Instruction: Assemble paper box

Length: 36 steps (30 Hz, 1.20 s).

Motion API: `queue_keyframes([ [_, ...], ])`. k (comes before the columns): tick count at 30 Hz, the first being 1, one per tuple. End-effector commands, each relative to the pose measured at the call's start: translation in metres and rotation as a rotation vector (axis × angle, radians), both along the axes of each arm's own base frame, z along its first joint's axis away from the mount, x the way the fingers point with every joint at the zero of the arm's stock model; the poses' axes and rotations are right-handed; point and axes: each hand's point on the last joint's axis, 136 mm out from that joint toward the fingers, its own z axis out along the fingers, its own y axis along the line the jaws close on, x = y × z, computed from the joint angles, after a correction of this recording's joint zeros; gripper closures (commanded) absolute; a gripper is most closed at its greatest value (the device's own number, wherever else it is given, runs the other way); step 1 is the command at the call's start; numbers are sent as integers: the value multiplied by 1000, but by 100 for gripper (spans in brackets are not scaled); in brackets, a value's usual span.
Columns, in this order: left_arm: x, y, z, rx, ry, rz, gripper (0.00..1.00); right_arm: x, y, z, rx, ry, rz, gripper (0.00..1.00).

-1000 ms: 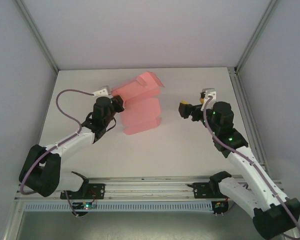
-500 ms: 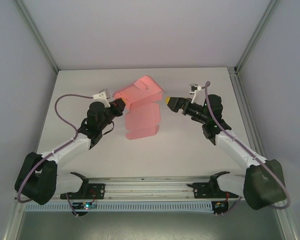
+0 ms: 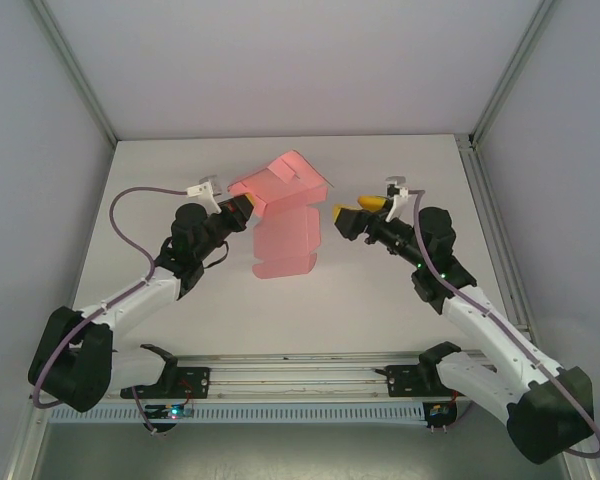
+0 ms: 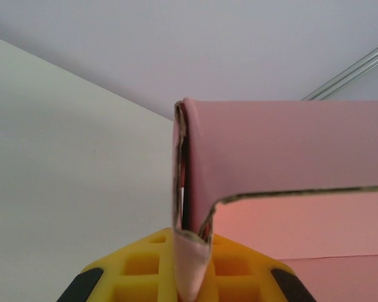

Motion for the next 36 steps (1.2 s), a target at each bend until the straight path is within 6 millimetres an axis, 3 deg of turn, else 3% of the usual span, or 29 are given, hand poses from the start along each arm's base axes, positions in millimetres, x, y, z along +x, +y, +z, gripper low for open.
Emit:
queue_keyframes([
  [1, 1, -6, 20, -41, -56, -27, 100, 8, -8, -9, -29, -2, -50, 2],
  [8, 1, -10, 16, -37, -46, -46, 100, 16, 28, 14, 104, -61, 126, 2],
  [15, 1, -17, 10, -38, -38, -76, 100, 32, 50, 12, 114, -76, 180, 2],
  [21, 2, -22, 4, -23, -34, -103, 100, 41, 50, 3, 78, -78, 155, 2],
  [26, 1, -29, 1, -3, -37, -139, 100, 53, 45, -22, -9, -18, 78, 2],
  [36, -5, -36, 1, 44, -68, -203, 100, 40, 16, -8, -122, -94, -32, 2],
])
